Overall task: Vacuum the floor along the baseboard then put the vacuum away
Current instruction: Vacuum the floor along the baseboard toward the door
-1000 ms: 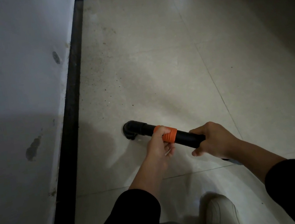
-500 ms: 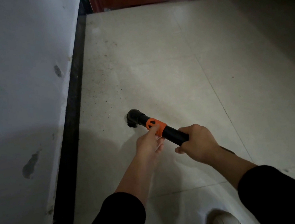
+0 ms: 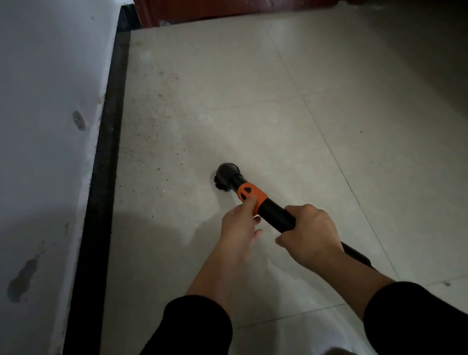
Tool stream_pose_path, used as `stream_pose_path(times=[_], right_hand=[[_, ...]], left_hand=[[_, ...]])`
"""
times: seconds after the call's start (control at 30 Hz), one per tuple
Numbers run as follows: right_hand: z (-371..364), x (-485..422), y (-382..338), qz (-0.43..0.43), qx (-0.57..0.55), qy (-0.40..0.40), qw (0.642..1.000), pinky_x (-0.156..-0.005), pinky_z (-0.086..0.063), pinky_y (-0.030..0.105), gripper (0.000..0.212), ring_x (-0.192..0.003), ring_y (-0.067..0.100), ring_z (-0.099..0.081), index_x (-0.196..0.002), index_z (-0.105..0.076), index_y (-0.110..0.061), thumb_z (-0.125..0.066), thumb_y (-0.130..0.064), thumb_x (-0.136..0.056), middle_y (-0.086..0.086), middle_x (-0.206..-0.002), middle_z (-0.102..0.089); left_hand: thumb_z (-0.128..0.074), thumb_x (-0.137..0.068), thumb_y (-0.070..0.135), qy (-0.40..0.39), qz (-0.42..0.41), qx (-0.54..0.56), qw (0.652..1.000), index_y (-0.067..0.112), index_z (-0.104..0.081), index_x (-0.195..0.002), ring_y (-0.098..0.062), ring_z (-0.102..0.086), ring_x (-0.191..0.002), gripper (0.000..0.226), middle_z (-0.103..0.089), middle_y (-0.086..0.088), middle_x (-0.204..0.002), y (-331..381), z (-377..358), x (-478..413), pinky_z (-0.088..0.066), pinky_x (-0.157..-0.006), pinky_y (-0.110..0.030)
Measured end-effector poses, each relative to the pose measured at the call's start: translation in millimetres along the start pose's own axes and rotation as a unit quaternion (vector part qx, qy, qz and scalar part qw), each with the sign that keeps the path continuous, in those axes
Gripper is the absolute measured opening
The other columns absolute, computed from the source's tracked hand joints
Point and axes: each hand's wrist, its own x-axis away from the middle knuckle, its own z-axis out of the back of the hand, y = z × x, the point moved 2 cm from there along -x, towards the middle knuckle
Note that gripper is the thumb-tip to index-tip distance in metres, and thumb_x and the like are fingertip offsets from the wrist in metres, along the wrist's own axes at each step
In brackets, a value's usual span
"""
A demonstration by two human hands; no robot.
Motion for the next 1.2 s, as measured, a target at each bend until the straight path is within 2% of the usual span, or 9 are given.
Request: stream_pose_path(times=[0.13, 0.23, 0.37, 0.53, 0.67, 0.77, 0.9, 1.07, 1.2], right_hand=[[3.1, -0.2, 10.8, -0.023, -0.004, 0.010, 1.000, -0.057, -0.041, 0.024, 0.013, -0.066, 0.017, -0.055, -0.091, -0.059, -0.018, -0.065, -0.015, -0.080, -0.001, -0.071, -0.056], [5.2, -0.7, 19.1, -0.046, -0.026, 0.015, 0.998, -0.058, -0.043, 0.024, 0.013, -0.067, 0.017, -0.058, -0.091, -0.062, -0.017, -0.068, -0.016, -0.078, 0.000, -0.072, -0.059], [6.5, -1.2, 25.5, -0.057, -0.058, 0.005, 0.997, -0.054, -0.041, 0.022, 0.015, -0.061, 0.015, -0.057, -0.090, -0.065, -0.017, -0.073, -0.018, -0.078, 0.000, -0.068, -0.059], [6.5, -0.2, 19.9, -0.051, -0.086, -0.021, 0.995, -0.051, -0.039, 0.021, 0.020, -0.056, 0.014, -0.055, -0.090, -0.066, -0.016, -0.079, -0.019, -0.074, 0.000, -0.063, -0.057], [3.5, 0.2, 6.7, -0.039, -0.102, -0.045, 0.993, -0.049, -0.039, 0.020, 0.023, -0.056, 0.014, -0.056, -0.091, -0.068, -0.017, -0.080, -0.018, -0.072, 0.001, -0.066, -0.061], [-1.9, 1.1, -4.8, -0.035, -0.110, -0.059, 0.992, -0.052, -0.046, 0.023, 0.025, -0.061, 0.017, -0.060, -0.092, -0.070, -0.016, -0.081, -0.018, -0.070, 0.005, -0.071, -0.065], [-8.3, 4.6, -19.2, -0.025, -0.126, -0.090, 0.988, -0.051, -0.042, 0.022, 0.025, -0.057, 0.015, -0.055, -0.093, -0.071, -0.014, -0.081, -0.017, -0.070, 0.003, -0.066, -0.060], [-13.3, 7.4, -34.8, -0.019, -0.130, -0.123, 0.984, -0.050, -0.037, 0.020, 0.025, -0.056, 0.013, -0.053, -0.093, -0.072, -0.012, -0.081, -0.018, -0.069, 0.003, -0.066, -0.058], [-19.0, 9.7, -45.3, -0.015, -0.131, -0.140, 0.981, -0.050, -0.036, 0.021, 0.026, -0.057, 0.014, -0.053, -0.093, -0.073, -0.011, -0.081, -0.017, -0.069, 0.003, -0.066, -0.058]], left_hand=[[-0.056, -0.094, 0.037, -0.018, 0.005, -0.008, 1.000, 0.019, -0.061, -0.104, -0.011, -0.062, -0.104, 0.021, -0.067, -0.003, -0.111, -4.5, -15.1, 0.6, -0.049, -0.075, -0.026], [-0.057, -0.094, 0.033, -0.031, 0.006, 0.004, 0.999, 0.024, -0.059, -0.088, -0.011, -0.065, -0.100, 0.011, -0.069, -0.003, -0.104, -7.5, -24.8, 2.3, -0.047, -0.075, -0.026], [-0.061, -0.093, 0.029, -0.028, 0.010, 0.019, 0.999, 0.020, -0.060, -0.086, -0.012, -0.065, -0.098, 0.011, -0.069, -0.003, -0.095, -10.2, -28.6, 2.6, -0.047, -0.080, -0.028], [-0.065, -0.091, 0.031, -0.008, 0.025, 0.034, 0.999, 0.017, -0.059, -0.086, -0.011, -0.064, -0.091, 0.016, -0.068, -0.004, -0.093, -8.9, -18.0, 1.6, -0.049, -0.075, -0.024], [-0.066, -0.090, 0.032, 0.034, 0.012, 0.024, 0.999, 0.016, -0.059, -0.082, -0.016, -0.065, -0.095, 0.020, -0.069, -0.008, -0.096, -5.4, -4.4, 0.6, -0.051, -0.090, -0.030], [-0.066, -0.089, 0.033, 0.061, 0.000, 0.019, 0.998, 0.015, -0.060, -0.082, -0.018, -0.066, -0.094, 0.021, -0.070, -0.010, -0.098, -2.8, 8.0, 1.0, -0.051, -0.093, -0.032], [-0.065, -0.089, 0.034, 0.091, -0.010, -0.001, 0.996, 0.006, -0.062, -0.089, -0.013, -0.054, -0.064, 0.028, -0.062, -0.006, -0.077, 0.5, 24.6, 3.2, -0.049, -0.079, -0.033], [-0.065, -0.089, 0.034, 0.115, -0.018, 0.008, 0.993, 0.006, -0.063, -0.086, -0.013, -0.050, -0.056, 0.028, -0.059, -0.006, -0.071, 3.8, 42.3, 10.2, -0.041, -0.060, -0.025], [-0.067, -0.088, 0.033, 0.129, -0.020, 0.030, 0.991, 0.009, -0.060, -0.079, -0.015, -0.051, -0.058, 0.026, -0.057, -0.006, -0.069, 5.2, 55.7, 14.3, -0.042, -0.060, -0.026]])
